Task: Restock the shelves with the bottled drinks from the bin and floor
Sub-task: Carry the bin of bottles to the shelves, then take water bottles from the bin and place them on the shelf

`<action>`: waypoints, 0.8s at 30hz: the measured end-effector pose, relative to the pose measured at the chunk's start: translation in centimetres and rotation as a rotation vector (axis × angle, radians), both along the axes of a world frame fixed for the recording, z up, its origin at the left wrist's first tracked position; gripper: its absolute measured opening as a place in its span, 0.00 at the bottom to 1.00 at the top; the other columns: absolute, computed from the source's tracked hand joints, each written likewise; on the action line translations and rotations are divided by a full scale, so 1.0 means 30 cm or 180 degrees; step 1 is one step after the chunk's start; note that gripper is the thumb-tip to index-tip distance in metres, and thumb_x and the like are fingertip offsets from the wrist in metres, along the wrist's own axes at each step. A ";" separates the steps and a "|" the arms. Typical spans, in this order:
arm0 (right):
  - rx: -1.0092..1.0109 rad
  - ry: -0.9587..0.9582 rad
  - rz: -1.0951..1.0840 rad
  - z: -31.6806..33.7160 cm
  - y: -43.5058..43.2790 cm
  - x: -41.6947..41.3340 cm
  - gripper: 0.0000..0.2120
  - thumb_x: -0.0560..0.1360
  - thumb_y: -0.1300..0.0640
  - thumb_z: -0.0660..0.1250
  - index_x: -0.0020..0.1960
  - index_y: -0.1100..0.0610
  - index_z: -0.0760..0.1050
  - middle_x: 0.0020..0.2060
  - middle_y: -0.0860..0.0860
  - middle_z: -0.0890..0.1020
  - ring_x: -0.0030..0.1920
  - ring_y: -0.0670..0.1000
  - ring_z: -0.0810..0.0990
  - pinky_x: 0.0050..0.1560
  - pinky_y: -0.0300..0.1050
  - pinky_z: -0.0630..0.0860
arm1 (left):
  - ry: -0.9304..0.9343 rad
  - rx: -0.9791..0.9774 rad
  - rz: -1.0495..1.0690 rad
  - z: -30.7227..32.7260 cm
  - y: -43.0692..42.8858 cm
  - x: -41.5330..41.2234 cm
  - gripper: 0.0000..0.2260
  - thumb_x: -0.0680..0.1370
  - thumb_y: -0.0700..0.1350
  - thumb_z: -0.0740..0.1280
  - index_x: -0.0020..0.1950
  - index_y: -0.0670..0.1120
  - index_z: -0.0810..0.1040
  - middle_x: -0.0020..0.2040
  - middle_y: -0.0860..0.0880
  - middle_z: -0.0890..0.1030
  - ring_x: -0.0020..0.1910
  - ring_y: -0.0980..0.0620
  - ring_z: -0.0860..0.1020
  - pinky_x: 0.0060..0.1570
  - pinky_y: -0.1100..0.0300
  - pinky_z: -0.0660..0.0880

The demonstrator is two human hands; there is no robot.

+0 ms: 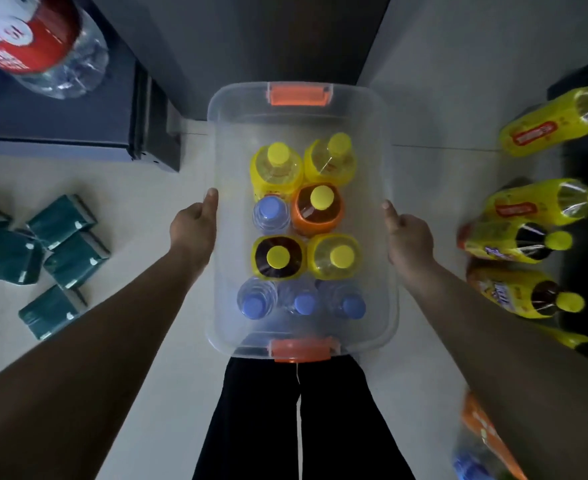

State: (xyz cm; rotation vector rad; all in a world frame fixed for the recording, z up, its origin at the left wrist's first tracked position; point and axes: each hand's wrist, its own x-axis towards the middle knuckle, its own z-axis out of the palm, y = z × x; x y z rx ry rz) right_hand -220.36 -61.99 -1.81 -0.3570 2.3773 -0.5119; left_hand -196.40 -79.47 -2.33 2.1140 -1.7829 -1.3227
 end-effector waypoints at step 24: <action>-0.0107 -0.0670 -0.0057 -0.079 -0.031 0.008 0.17 0.76 0.46 0.64 0.47 0.62 0.74 0.44 0.61 0.80 0.44 0.59 0.80 0.56 0.60 0.76 | -0.0348 0.0160 -0.0764 -0.071 -0.023 0.054 0.21 0.80 0.55 0.55 0.52 0.37 0.73 0.51 0.38 0.80 0.50 0.38 0.78 0.52 0.51 0.71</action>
